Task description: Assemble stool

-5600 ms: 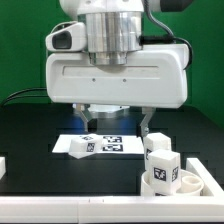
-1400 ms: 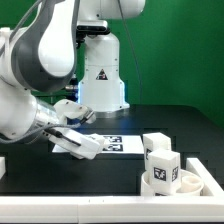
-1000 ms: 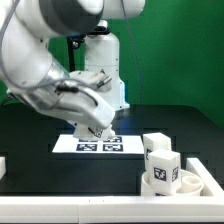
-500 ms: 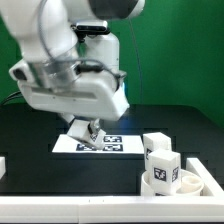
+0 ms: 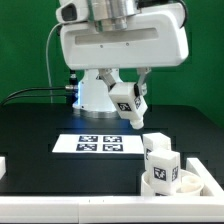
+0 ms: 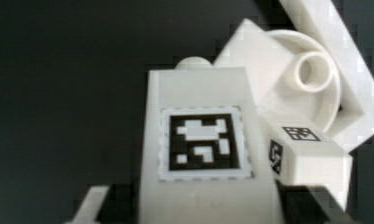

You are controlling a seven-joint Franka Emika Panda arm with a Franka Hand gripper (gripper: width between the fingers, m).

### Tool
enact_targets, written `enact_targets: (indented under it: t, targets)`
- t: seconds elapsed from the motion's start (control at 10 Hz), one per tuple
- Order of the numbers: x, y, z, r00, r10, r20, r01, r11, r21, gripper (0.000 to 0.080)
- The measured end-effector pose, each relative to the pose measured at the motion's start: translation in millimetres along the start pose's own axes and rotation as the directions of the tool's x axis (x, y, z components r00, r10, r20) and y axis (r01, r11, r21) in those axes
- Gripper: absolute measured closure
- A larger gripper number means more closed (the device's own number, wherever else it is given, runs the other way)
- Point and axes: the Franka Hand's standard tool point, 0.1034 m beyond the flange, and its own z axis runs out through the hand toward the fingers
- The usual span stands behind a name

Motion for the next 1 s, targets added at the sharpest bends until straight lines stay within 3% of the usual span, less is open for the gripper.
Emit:
enact_targets:
  t: [0.1,0.2,0.3,0.5,0.6,0.8,0.9,1.0]
  targets:
    - [-5.2,-5.5,-0.5,1.0,0.002,-0.025,-0.003,1.0,-0.031,0.0465]
    - [-7.6,-20.9,-5.2,0.996,-0.055,-0.076,0.048,0.994,-0.095,0.0465]
    - [-7.0,-35.5,-11.8,0.989,-0.107,-0.1,0.097,0.99,-0.104,0.0465]
    - [-8.8,-80.1,-17.6,0.967,-0.159,-0.198,0.143,0.985,-0.092,0.0465]
    - [-12.8,-87.3,-12.2,0.962,-0.172,-0.213,0.159,0.984,-0.079,0.0465]
    - [-14.7,-86.8,-10.2,0.962,-0.174,-0.211,0.161,0.984,-0.073,0.0465]
    - [-15.1,-85.8,-7.4,0.961,-0.183,-0.207,0.17,0.982,-0.078,0.0465]
    - [-15.1,-83.3,7.3,0.947,-0.253,-0.198,0.235,0.966,-0.109,0.0465]
